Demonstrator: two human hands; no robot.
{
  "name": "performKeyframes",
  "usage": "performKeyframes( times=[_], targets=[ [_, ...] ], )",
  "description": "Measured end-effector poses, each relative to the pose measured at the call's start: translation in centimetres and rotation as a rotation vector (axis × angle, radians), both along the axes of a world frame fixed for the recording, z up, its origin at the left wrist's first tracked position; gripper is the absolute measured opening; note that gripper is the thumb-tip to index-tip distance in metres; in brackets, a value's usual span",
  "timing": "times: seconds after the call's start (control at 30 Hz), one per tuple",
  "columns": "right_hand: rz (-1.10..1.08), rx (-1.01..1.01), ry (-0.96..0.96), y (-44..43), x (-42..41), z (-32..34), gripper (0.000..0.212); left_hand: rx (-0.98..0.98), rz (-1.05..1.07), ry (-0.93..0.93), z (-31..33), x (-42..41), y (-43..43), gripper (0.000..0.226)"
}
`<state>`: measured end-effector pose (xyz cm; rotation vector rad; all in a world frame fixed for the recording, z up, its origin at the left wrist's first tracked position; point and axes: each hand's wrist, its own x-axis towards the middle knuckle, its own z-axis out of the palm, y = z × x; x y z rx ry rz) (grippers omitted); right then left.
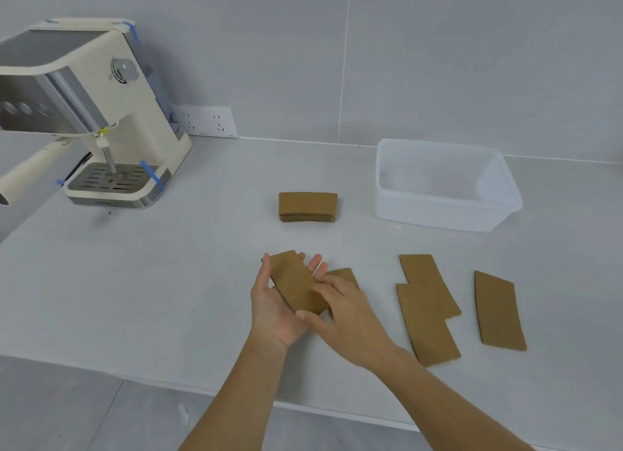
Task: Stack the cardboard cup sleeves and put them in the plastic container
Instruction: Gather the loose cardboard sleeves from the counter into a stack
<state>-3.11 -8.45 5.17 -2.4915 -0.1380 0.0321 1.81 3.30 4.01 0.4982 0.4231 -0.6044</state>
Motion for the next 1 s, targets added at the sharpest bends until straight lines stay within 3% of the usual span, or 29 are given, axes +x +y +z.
performKeyframes(
  times=[0.07, 0.2, 0.3, 0.37, 0.57, 0.83, 1.0],
  targets=[
    [-0.077, -0.006, -0.028, -0.3, 0.2, 0.0, 0.060, -0.005, 0.017, 0.003, -0.3, 0.1, 0.5, 0.073],
    [-0.233, -0.276, -0.104, -1.2, 0.1, -1.1, 0.036, 0.002, 0.064, 0.009, -0.7, 0.3, 1.5, 0.069],
    [-0.239, -0.357, 0.116, -1.6, -0.4, -2.1, 0.058, 0.004, 0.086, 0.015, -0.7, 0.2, 1.8, 0.068],
    [-0.241, -0.404, 0.146, -1.8, -0.8, -3.1, 0.067, 0.006, 0.094, 0.022, -0.8, 0.1, 1.8, 0.068],
    [-0.247, -0.504, 0.130, -1.4, -1.2, -3.9, 0.056, 0.018, 0.106, 0.034, -1.2, -0.4, 1.6, 0.066],
    [-0.156, -0.441, 0.137, -2.5, -0.8, -2.4, 0.040, 0.018, 0.099, 0.046, -1.3, -0.9, 1.2, 0.064],
    [-0.185, -0.301, 0.341, -3.9, 0.4, 0.7, 0.044, 0.033, 0.081, 0.038, -0.8, -0.9, 1.0, 0.062]
  ],
)
